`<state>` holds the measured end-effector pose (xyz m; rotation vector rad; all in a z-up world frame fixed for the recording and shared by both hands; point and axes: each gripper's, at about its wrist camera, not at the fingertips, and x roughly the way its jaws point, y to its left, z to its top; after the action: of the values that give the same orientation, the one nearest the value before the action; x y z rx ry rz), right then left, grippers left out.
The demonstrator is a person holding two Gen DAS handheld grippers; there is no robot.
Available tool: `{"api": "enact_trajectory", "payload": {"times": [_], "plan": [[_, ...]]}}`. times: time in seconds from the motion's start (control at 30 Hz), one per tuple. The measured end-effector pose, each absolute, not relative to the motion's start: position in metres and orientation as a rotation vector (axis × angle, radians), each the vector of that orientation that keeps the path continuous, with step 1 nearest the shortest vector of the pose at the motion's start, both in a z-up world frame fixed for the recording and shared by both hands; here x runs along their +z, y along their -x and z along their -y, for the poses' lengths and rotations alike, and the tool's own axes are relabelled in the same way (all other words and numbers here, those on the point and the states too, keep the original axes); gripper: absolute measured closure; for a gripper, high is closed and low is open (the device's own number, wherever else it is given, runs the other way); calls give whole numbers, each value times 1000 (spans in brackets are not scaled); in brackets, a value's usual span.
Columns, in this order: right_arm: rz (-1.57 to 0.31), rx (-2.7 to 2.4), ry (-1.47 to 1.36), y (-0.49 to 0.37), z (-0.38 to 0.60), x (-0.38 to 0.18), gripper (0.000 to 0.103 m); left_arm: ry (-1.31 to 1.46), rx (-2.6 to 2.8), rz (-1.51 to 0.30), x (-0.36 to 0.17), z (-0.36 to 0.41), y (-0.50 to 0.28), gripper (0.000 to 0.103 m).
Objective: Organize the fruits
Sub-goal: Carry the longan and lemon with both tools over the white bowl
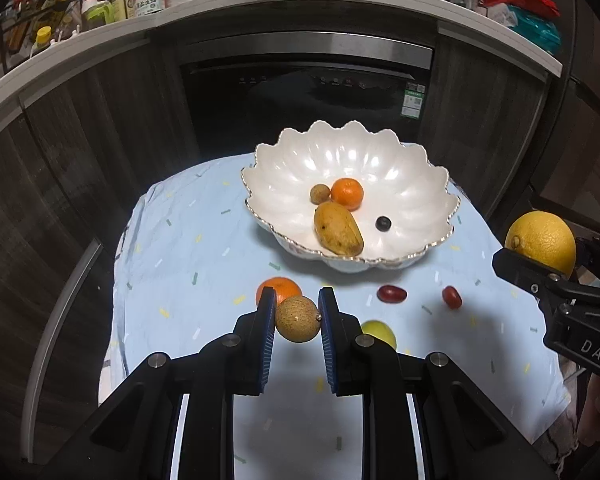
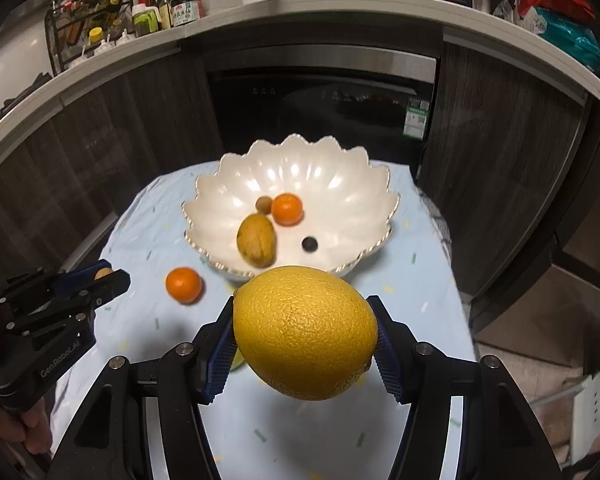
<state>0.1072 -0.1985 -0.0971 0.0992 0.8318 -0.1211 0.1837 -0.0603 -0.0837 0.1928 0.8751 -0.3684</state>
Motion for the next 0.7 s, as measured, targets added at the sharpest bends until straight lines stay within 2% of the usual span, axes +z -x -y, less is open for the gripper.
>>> {"api": "enact_trajectory", "payload": {"times": [0.7], "plan": [[-754, -127, -43, -164, 238, -72, 42, -206, -359, -830, -61, 98, -236, 81]]}}
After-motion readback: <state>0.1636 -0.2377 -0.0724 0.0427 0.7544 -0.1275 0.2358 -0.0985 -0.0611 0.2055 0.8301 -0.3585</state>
